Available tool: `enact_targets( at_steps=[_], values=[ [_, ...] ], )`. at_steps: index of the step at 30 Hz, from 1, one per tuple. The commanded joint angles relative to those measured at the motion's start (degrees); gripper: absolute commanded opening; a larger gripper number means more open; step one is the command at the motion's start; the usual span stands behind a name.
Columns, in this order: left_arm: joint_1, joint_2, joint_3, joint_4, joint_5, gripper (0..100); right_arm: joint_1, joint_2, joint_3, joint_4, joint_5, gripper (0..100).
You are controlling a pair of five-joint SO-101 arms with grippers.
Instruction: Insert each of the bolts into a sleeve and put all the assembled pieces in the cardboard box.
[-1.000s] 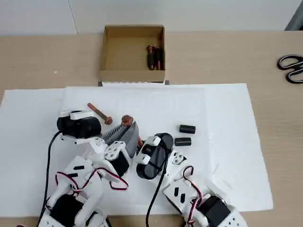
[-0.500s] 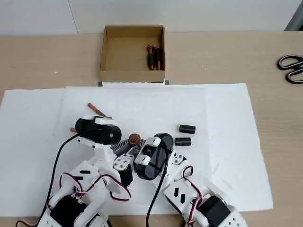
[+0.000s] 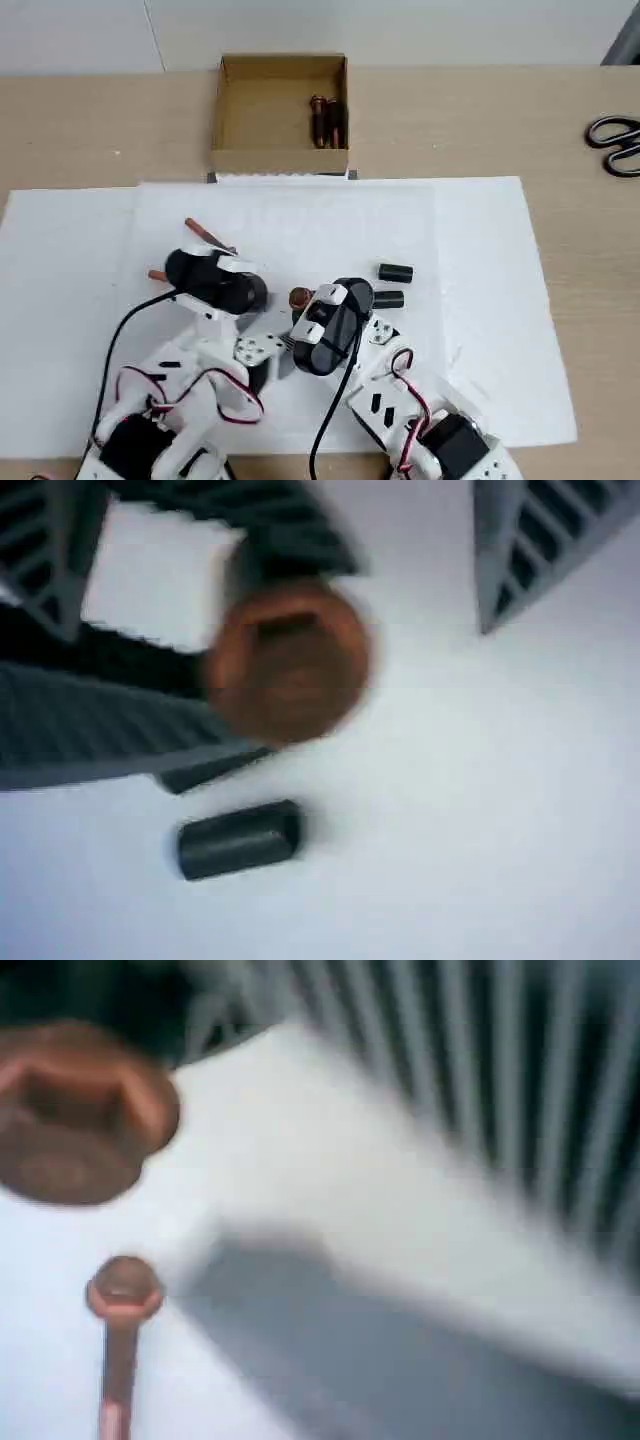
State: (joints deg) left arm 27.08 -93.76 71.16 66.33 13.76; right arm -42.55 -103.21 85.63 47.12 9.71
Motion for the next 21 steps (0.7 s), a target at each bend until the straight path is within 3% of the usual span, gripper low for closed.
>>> enact_targets(
  at_steps=[1,5,10,16,21],
  values=[
    [-3.5,-0.4,-4.0,0.4,-5.3,21,1.2,-0.6,-3.0,-1.4,-0.4,0.2],
    [-8.9,-0.4,-5.9,0.4,-10.6,15,5.9,-0.6,-2.6,-1.4,-0.5,0.2],
    [-15.6,-0.6,-5.7,0.2,-15.1,0,13.5,-0.6,-2.7,-1.4,-0.6,0.2],
    [-22.0,-0.7,1.8,-1.1,-15.1,1,20.5,-0.6,-2.7,-1.4,-0.6,0.2],
    [-27.3,-0.7,10.6,-10.0,-15.1,1,25.5,-0.6,-2.7,-1.4,-3.3,0.2]
  ],
)
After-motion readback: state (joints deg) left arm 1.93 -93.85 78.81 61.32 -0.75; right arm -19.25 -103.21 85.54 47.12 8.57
